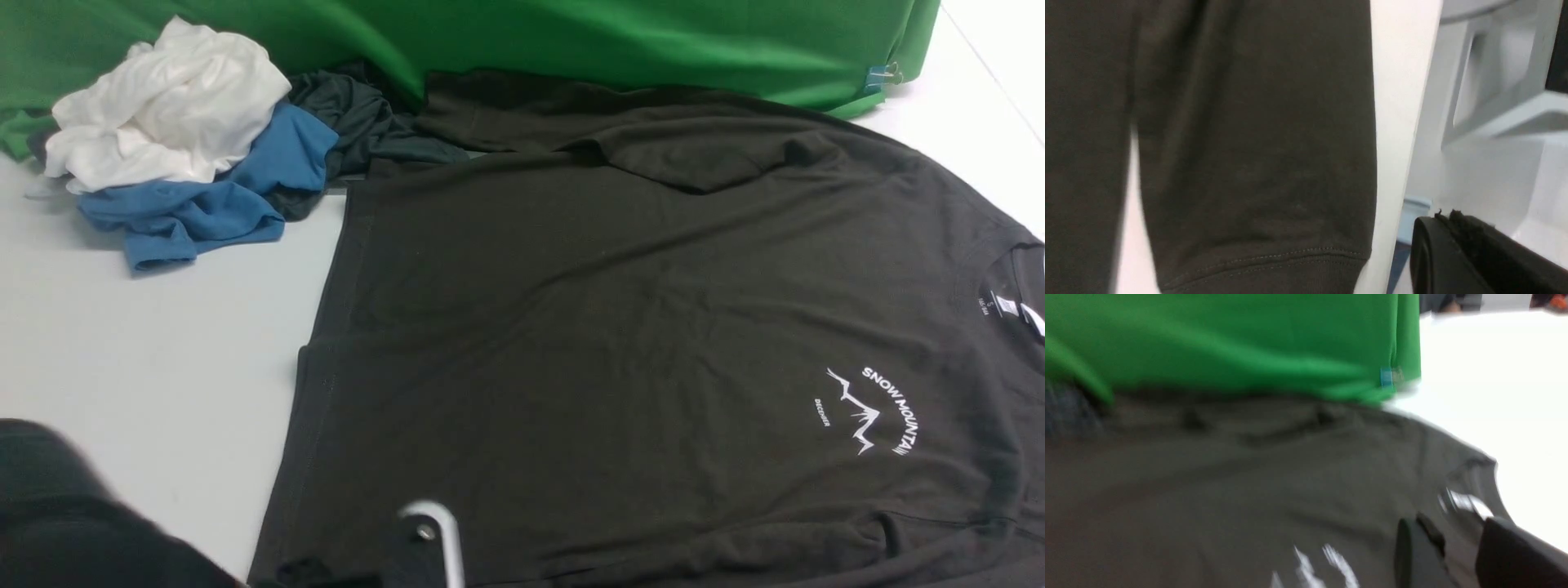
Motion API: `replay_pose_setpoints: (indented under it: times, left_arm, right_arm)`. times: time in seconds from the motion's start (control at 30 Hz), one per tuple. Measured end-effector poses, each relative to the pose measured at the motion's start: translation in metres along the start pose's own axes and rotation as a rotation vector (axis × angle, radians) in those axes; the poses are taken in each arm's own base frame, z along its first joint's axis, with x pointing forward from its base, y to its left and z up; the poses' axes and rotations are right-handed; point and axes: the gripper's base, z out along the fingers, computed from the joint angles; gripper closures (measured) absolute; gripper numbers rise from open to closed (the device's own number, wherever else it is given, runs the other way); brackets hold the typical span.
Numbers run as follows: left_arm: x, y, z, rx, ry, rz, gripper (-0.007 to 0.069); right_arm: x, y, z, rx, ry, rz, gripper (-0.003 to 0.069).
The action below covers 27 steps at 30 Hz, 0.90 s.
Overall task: Fold a long-sleeved shirt on a white desktop.
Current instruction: 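Grasp the left edge of the dark T-shirt lying flat on the table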
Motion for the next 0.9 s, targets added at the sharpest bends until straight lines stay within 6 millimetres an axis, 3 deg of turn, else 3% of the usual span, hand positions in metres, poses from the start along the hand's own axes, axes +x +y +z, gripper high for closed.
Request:
replay_pose_setpoints:
  times: [0.17,0.2,0.3,0.43,0.47,0.5,0.6,0.73,0.9]
  left_arm:
    - [0.0,0.005,0.02,0.004,0.058,0.005,0.0389]
    - [0.001,0.006,0.021,0.002,0.06,0.006,0.0381]
    - [0.01,0.008,0.035,-0.017,0.083,0.019,0.0262]
    - [0.023,0.007,0.045,-0.018,0.123,0.073,0.0184]
    - [0.023,0.007,0.046,-0.018,0.124,0.076,0.0183]
    - [0.026,0.006,0.047,-0.014,0.133,0.089,0.0174]
    - [0.027,0.007,0.048,-0.019,0.138,0.102,0.0168]
    - [0.027,0.007,0.048,-0.028,0.137,0.109,0.0167]
    - [0.03,0.01,0.049,-0.057,0.16,0.147,0.0195]
  right_arm:
    - [-0.021,0.002,-0.003,-0.058,-0.232,0.29,0.0417]
    - [-0.022,0.002,-0.003,-0.061,-0.238,0.304,0.0417]
    - [-0.027,0.006,-0.004,-0.102,-0.192,0.44,0.0432]
    - [-0.069,0.025,-0.01,-0.205,0.002,0.278,0.0466]
    - [-0.072,0.026,-0.01,-0.216,-0.001,0.278,0.0467]
    - [-0.093,0.035,-0.012,-0.28,0.064,0.197,0.0468]
    - [-0.122,0.052,-0.011,-0.397,0.183,0.088,0.0468]
    - [-0.137,0.072,0.001,-0.515,0.299,-0.005,0.0464]
    - [-0.131,0.092,0.018,-0.597,0.39,-0.078,0.0459]
